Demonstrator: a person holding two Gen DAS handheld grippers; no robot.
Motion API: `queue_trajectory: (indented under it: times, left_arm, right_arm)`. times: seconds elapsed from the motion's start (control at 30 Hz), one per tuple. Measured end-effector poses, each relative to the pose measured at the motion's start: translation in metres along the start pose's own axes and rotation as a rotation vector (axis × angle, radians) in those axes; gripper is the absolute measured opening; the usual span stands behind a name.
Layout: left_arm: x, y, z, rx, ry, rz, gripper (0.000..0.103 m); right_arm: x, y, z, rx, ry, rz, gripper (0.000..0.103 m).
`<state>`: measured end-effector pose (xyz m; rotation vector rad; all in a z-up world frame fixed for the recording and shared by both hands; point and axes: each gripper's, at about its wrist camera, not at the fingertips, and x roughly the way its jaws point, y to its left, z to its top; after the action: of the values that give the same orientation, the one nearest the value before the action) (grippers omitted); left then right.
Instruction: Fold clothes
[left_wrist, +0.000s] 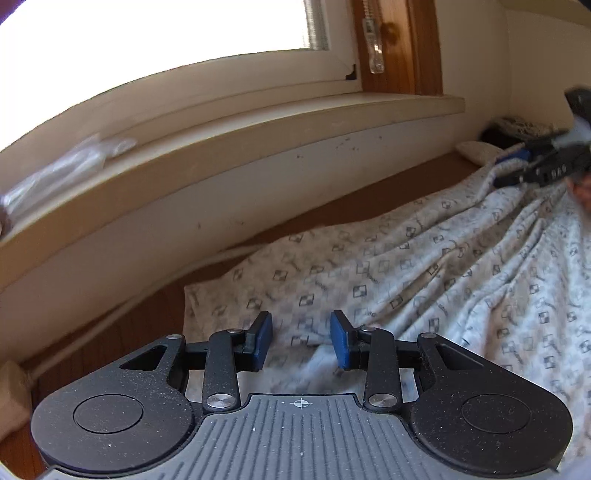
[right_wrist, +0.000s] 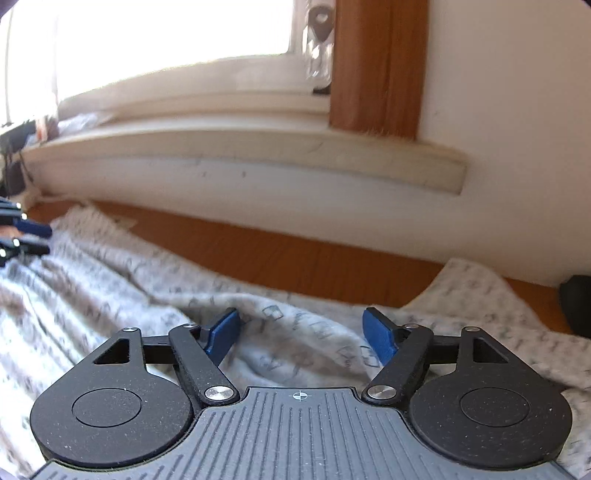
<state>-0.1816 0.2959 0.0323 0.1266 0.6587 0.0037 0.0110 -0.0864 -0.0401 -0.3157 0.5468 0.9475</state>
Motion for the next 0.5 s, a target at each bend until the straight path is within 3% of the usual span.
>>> queue_trajectory:
  times: [0.2, 0.43, 0.5]
  left_arm:
    - [-0.016, 0.005, -0.010, -0.056, 0.024, 0.012, 0.038]
    - [-0.027, 0.011, -0.021, -0.137, 0.007, 0.013, 0.039]
    - [-0.026, 0.015, -0.018, -0.147, 0.004, 0.026, 0.043]
  right_arm:
    - [0.010, -0.006, -0.006, -0.011, 0.024, 0.072, 0.085]
    - [0.008, -0.001, -0.005, -0.036, 0.034, 0.078, 0.087]
    - [0.007, -0.001, -0.007, -0.035, 0.034, 0.078, 0.087]
